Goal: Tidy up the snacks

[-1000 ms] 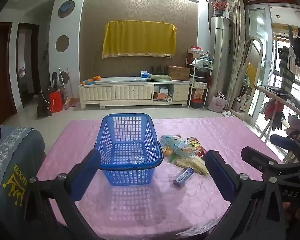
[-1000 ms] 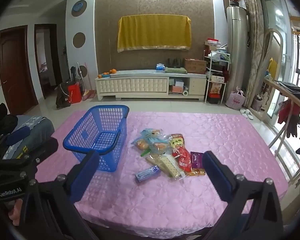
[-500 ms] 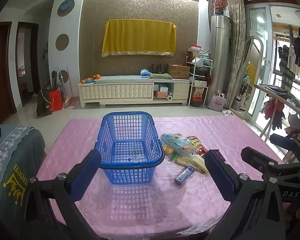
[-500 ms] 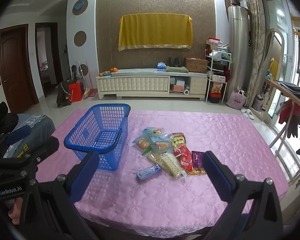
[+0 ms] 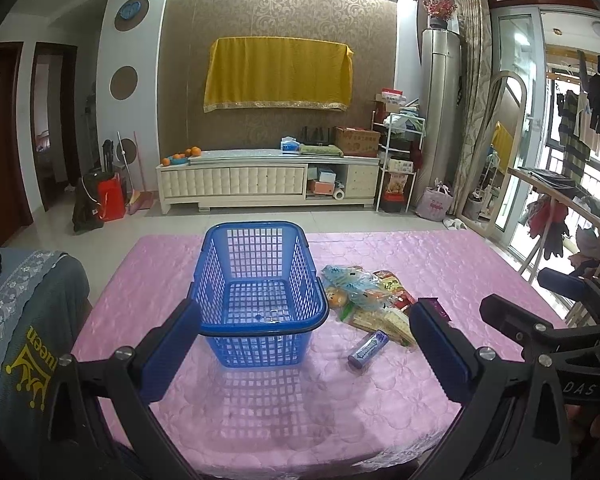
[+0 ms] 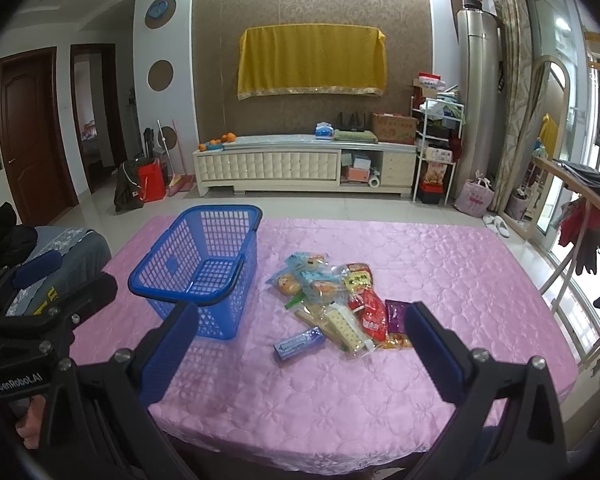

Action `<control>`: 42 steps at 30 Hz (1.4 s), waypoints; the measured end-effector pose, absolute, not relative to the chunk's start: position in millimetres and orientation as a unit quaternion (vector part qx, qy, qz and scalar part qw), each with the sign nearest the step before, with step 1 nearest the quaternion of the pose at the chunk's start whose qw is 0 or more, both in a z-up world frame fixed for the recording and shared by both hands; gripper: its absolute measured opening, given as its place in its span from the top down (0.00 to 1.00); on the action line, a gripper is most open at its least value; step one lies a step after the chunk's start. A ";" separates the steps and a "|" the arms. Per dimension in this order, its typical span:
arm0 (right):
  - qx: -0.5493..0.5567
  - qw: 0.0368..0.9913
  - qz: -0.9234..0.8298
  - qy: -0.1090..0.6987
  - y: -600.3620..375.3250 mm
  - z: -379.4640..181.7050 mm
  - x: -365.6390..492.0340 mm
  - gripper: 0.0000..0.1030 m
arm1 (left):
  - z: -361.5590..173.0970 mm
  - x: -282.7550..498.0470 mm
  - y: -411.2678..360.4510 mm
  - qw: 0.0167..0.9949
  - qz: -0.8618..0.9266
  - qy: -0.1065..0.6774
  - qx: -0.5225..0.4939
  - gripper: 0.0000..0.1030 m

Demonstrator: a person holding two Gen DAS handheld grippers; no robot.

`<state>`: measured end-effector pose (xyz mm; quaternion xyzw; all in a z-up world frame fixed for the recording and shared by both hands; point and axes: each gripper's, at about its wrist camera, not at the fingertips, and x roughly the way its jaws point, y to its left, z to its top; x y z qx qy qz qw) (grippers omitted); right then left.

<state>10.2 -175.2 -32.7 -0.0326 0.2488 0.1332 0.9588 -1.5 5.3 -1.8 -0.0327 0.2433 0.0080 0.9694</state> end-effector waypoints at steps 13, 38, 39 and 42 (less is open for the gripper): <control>-0.033 0.958 0.134 0.251 -174.8 -32.1 9.6 0.00 | -1.5 -1.3 5.4 0.969 0.009 0.244 -0.034 0.00; -0.034 0.955 0.137 0.261 -172.7 -34.5 9.2 0.00 | -5.0 -1.4 10.1 0.966 0.007 0.254 -0.044 0.00; -0.033 0.955 0.138 0.262 -172.7 -34.8 9.2 0.00 | -4.9 -1.5 10.6 0.966 0.007 0.254 -0.045 0.00; -0.033 0.954 0.138 0.263 -172.3 -35.2 10.1 0.00 | -4.9 -1.4 11.3 0.966 0.006 0.255 -0.047 0.00</control>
